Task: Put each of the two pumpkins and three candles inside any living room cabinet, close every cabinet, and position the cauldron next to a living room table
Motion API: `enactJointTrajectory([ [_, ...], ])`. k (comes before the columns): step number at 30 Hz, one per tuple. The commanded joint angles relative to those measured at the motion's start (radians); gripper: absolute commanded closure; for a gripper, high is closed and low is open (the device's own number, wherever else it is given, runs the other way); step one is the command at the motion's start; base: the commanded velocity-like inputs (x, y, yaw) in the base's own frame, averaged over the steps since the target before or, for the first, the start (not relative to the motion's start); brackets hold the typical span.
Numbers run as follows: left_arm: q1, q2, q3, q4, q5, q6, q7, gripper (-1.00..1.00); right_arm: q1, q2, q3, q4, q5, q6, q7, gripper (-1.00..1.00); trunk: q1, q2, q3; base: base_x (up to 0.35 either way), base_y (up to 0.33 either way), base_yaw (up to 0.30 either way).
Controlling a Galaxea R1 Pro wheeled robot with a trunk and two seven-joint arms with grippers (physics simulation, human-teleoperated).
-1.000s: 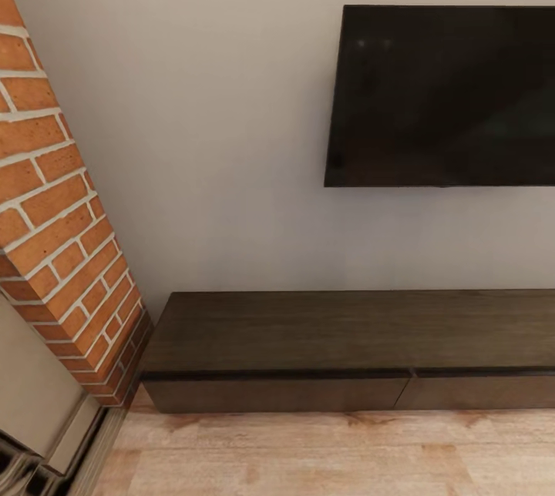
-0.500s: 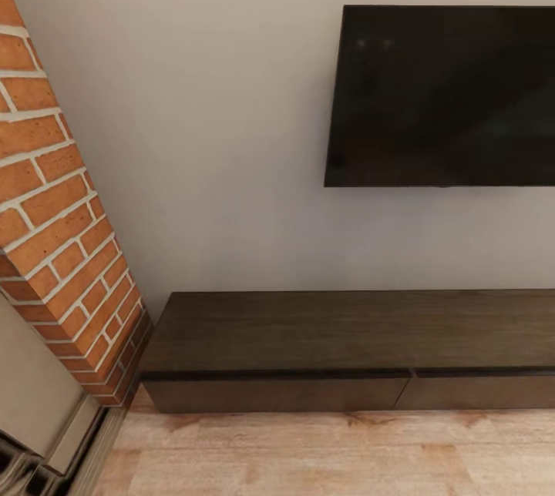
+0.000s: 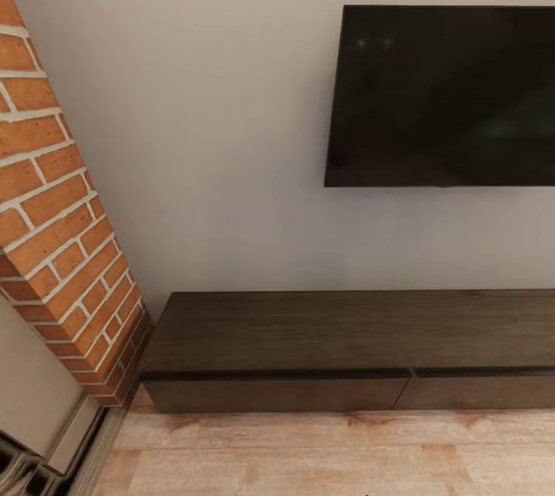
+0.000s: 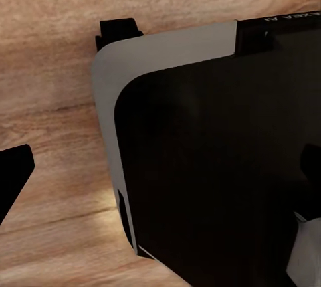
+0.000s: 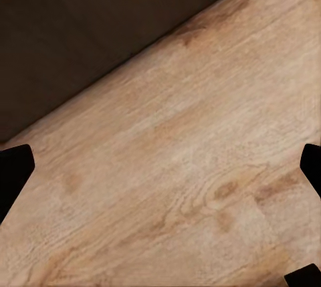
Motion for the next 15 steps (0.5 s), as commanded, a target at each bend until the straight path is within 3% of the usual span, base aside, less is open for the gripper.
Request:
enactJointTrajectory([
  [1,0.000,0.000,-0.003,-0.003,-0.001,0.005,-0.002,-1.00,0.000,0.000,0.001,-0.010,-0.011,-0.001,0.015,-1.00,0.000,0.000,-0.001,0.000,0.000,0.000],
  [5,0.000,-0.002,-0.003,-0.003,-0.001,-0.009,-0.001,-1.00,0.000,-0.001,-0.003,-0.118,-0.022,0.014,0.136,-1.00,0.000,0.000,-0.001,0.000,0.000,0.000],
  [7,0.000,-0.002,-0.003,-0.003,0.000,-0.014,-0.001,-1.00,0.000,-0.001,-0.005,-0.176,-0.052,0.030,0.182,-1.00,0.000,0.000,-0.001,0.000,0.000,0.000],
  [10,0.000,-0.002,-0.003,-0.003,0.001,-0.018,-0.001,-1.00,0.000,-0.002,-0.005,-0.246,-0.179,0.074,0.222,-1.00,0.000,0.000,-0.001,0.000,0.000,0.000],
  [15,0.000,-0.004,-0.004,-0.002,0.001,-0.019,-0.001,-1.00,0.000,-0.003,-0.004,-0.271,-0.359,0.101,0.237,-1.00,0.000,0.000,-0.001,0.000,0.000,0.000],
])
